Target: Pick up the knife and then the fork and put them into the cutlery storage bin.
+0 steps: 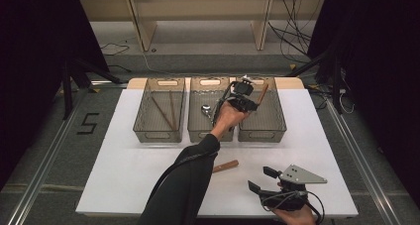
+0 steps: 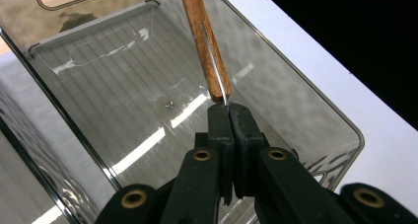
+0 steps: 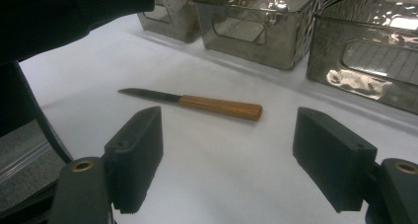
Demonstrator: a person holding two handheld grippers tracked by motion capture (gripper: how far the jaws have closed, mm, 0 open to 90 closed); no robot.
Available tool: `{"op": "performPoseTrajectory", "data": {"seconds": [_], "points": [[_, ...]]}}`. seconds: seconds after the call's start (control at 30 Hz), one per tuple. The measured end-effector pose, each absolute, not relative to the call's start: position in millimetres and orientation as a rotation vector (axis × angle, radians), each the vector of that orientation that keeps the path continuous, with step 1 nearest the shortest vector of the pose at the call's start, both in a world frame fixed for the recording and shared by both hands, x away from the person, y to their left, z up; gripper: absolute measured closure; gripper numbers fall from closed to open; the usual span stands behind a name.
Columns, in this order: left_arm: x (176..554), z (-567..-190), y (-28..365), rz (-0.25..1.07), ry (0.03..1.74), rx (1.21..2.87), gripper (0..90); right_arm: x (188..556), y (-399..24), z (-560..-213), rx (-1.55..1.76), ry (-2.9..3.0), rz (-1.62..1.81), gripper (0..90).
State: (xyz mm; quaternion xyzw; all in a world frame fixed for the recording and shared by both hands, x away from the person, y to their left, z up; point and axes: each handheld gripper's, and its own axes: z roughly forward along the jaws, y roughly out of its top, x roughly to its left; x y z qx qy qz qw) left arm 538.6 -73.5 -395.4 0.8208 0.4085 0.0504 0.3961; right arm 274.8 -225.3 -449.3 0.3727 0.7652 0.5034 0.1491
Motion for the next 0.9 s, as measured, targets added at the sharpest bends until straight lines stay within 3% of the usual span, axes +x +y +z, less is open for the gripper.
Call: {"op": "performPoseTrajectory", "data": {"seconds": [0.13,0.17,0.23,0.37,0.9], "points": [[539.9,-398.4,-74.4,0.128,1.056,2.064,86.9,274.6,-225.2,-449.1,1.071,2.2,1.447,28.1],[540.0,-398.7,-74.7,0.125,1.055,2.056,83.1,274.6,-225.3,-449.0,1.071,2.2,1.447,28.1],[539.8,-397.0,-75.0,0.128,1.06,2.041,66.3,274.3,-225.5,-448.8,1.073,2.198,1.45,28.1],[536.7,-390.1,-73.9,0.12,1.044,2.031,57.1,274.6,-225.8,-449.3,1.076,2.199,1.447,28.1],[504.3,-368.1,-21.3,0.063,0.972,2.062,37.6,275.5,-225.8,-449.4,1.082,2.196,1.438,28.1]]}}
